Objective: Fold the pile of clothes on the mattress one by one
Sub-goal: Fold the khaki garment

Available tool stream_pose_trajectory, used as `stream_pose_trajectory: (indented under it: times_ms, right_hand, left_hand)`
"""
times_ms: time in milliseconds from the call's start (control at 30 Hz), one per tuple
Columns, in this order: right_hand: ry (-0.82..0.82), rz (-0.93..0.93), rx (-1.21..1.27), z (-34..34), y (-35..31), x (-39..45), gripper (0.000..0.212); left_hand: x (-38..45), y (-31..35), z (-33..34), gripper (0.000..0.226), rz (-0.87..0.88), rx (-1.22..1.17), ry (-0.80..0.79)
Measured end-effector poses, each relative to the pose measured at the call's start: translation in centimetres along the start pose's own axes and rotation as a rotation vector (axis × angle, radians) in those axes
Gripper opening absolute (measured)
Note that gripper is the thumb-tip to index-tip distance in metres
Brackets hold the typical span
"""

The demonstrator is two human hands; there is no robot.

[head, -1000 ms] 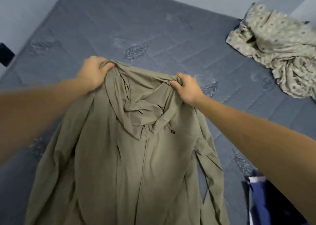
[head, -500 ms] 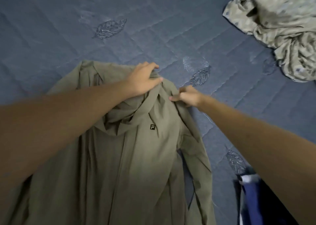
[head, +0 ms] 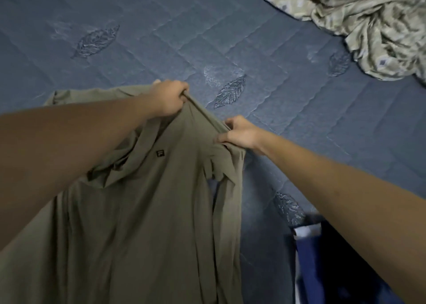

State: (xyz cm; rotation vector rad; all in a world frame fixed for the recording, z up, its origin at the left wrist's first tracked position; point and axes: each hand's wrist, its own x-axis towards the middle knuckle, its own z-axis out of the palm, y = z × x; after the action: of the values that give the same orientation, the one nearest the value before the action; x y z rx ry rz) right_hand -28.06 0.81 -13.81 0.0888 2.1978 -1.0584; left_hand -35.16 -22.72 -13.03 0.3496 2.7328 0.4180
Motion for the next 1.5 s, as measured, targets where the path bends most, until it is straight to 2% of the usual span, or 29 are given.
stream_pose_trajectory:
  times_ms: [67,100,167,233,300,367,500,567,633,700,767,933,1100,1200,1333,1433,1500]
  right_hand:
    - [-0.031,0.055,-0.118,-0.9,0.9,-0.2,0.025]
    - [-0.025,0.060,-0.110,-1.3,1.3,-0.3,0.020]
    - [-0.007,0.042,0.042,-2.2,2.3,-0.7,0.005]
    - [-0.007,0.040,0.219,-2.9,3.0,-1.3,0.016]
    - [-0.042,0.031,0.270,-3.4,3.7,-1.9,0.021]
    - [-0.081,0.015,0.234,-3.9,4.5,-2.3,0.017]
    - [-0.120,0.033,-0.022,-6.4,6.5,-2.9,0.002]
    - [-0.125,0.052,-0.161,-8.1,7.6,-3.0,0.012]
    - [-0.113,0.072,-0.159,-9.9,8.8,-3.3,0.010]
    - [-0.092,0.077,-0.087,-11.9,10.0,-3.7,0.031]
    - [-0.077,0.054,-0.023,-13.4,10.8,-4.6,0.036]
    - [-0.110,0.046,0.065,-16.6,13.2,-6.0,0.040]
    - [-0.152,0.016,-0.208,-20.8,15.3,-7.2,0.041]
    - [-0.159,0.012,-0.289,-22.8,16.8,-7.7,0.042]
    - [-0.118,0.008,-0.165,-24.4,18.9,-8.4,0.038]
    - [-0.071,-0.058,-0.078,-24.9,19.9,-9.1,0.042]
    - [-0.096,-0.083,-0.092,-25.4,20.2,-9.6,0.047]
  left_hand:
    - [0.1,0.9,0.4,0.011,-0.031,0.010,-0.059]
    - [0.0,1.5,0.6,0.017,-0.024,-0.006,-0.120]
    - [-0.1,3.2,0.8,0.035,0.021,-0.122,-0.271]
    - [0.3,4.9,1.0,0.041,0.056,-0.226,-0.413]
    - [1.1,5.9,1.1,0.030,0.066,-0.201,-0.489]
    - [2.1,6.1,1.3,0.020,0.083,-0.162,-0.469]
    - [2.8,5.4,1.5,0.021,0.075,-0.096,-0.276]
    - [3.0,5.4,1.6,0.021,0.035,-0.059,-0.221]
    - [2.9,6.3,1.7,0.029,-0.017,-0.134,-0.289]
    - [2.7,8.2,1.9,0.048,-0.024,-0.188,-0.429]
    - [2.8,10.4,2.7,0.056,0.022,-0.158,-0.496]
    - [4.7,14.9,4.8,0.031,0.143,-0.240,-0.441]
    - [5.7,18.8,6.3,0.036,0.139,-0.253,-0.596]
    - [6.9,21.7,7.7,0.031,0.173,-0.257,-0.616]
    - [8.2,25.2,8.8,0.030,0.202,-0.275,-0.616]
    - [8.9,27.8,9.8,0.034,0.265,-0.329,-0.604]
    - [9.3,29.2,10.2,0.033,0.294,-0.358,-0.579]
